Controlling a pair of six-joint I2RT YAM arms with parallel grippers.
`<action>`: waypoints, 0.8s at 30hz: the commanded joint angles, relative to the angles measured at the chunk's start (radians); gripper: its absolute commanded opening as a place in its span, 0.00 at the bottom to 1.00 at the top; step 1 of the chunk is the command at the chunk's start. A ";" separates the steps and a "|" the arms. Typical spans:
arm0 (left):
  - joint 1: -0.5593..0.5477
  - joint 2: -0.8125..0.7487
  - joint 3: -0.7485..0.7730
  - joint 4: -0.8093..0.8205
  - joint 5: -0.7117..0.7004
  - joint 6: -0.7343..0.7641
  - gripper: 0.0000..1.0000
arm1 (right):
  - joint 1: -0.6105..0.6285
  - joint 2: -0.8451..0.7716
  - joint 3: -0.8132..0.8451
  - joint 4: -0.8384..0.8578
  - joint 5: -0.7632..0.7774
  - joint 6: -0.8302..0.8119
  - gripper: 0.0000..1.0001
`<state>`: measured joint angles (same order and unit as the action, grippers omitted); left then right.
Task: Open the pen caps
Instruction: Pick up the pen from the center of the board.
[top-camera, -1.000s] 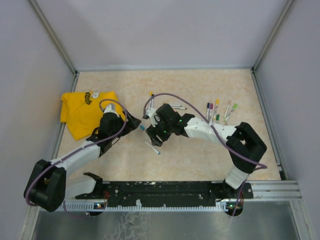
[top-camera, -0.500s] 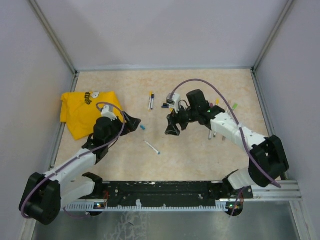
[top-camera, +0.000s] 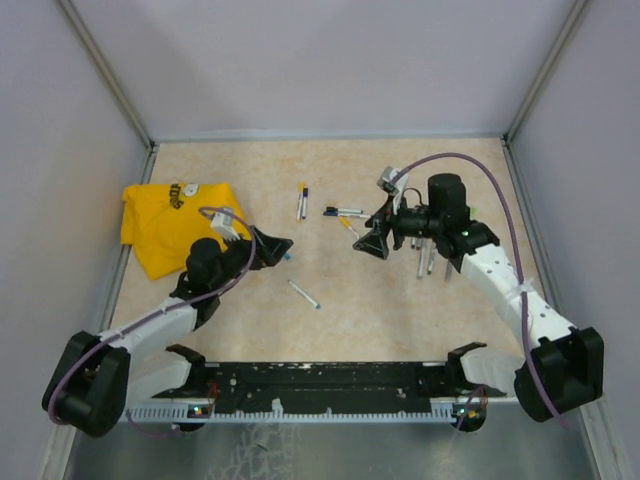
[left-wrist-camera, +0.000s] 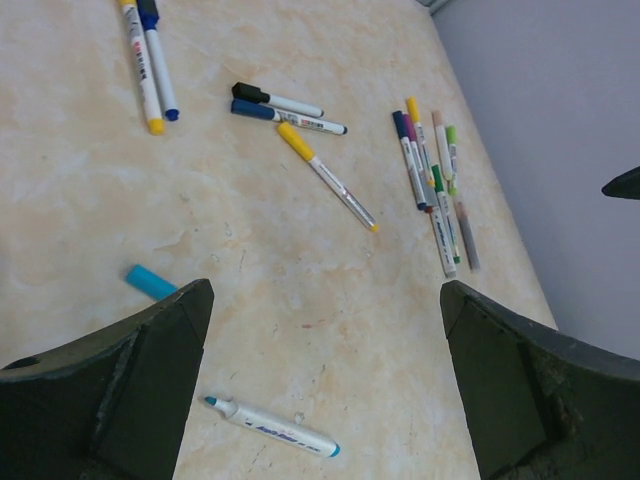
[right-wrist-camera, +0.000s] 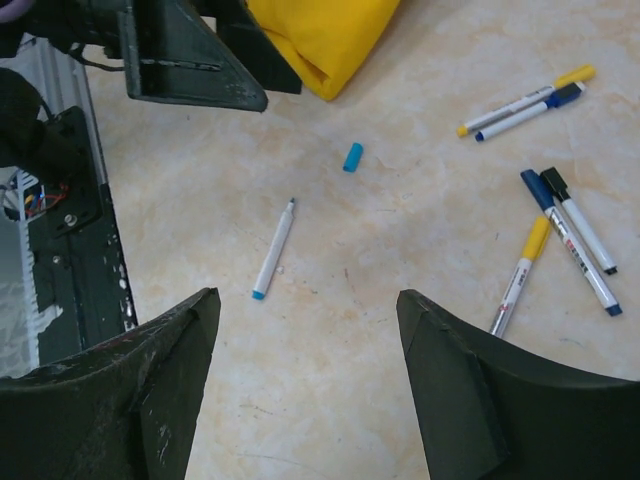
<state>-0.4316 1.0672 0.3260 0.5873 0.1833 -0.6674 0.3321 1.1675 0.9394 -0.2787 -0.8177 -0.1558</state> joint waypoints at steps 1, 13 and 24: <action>0.000 0.061 0.009 0.145 0.122 -0.009 1.00 | -0.003 -0.005 0.025 0.040 -0.111 -0.003 0.72; -0.026 0.243 0.121 0.101 0.219 0.033 0.98 | -0.016 -0.024 -0.026 -0.009 -0.055 -0.147 0.76; -0.132 0.325 0.334 -0.256 -0.091 0.196 0.96 | -0.031 -0.010 -0.006 -0.037 0.055 -0.148 0.77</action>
<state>-0.5549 1.3613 0.5953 0.4622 0.2214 -0.5514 0.3222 1.1748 0.9104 -0.3332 -0.8021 -0.2882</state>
